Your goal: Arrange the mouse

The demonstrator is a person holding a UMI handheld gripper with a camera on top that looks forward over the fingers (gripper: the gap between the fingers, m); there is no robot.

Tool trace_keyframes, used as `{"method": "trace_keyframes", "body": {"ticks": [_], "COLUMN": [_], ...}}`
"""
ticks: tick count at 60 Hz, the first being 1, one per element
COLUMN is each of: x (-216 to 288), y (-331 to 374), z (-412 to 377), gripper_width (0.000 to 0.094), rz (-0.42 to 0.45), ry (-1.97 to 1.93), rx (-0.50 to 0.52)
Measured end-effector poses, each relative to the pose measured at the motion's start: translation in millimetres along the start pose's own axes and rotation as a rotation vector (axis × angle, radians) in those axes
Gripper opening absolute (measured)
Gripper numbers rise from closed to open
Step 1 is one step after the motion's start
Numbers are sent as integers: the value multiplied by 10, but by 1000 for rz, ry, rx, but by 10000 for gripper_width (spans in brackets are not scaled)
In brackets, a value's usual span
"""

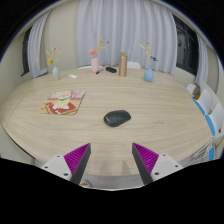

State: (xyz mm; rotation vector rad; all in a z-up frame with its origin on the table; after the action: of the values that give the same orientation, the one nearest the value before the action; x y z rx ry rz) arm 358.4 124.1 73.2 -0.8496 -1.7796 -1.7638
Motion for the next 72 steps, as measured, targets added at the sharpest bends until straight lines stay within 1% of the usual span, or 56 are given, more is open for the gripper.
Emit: {"method": "trace_keyframes", "body": {"ticks": [13, 43, 53, 59, 66, 68, 72], "x": [123, 672, 869, 943, 1015, 1029, 1050], "y": [-477, -1548, -1805, -1937, -2036, -2055, -2078], "z": [-94, -53, -112, -187, -265, -286, -269], "gripper_width": [856, 865, 865, 861, 808, 758, 622], "rz": [22, 29, 32, 25, 24, 24, 25], "ry": [-36, -50, -38, -38, -21, -13, -4], "rx": [13, -41, -28, -1, 29, 38, 30]}}
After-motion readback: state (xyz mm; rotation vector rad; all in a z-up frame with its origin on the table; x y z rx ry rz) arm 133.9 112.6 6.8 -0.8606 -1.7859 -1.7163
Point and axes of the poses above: the point between the fingertips, and its own axes, seen from behind it with the camera up: z to the right, x up, y backward, against the way the camera looks, the point moved 3 cm from there along y, backward, against the way the camera looks, and after that the axes turned 6 degrees about -y, right-handed, at the moved point
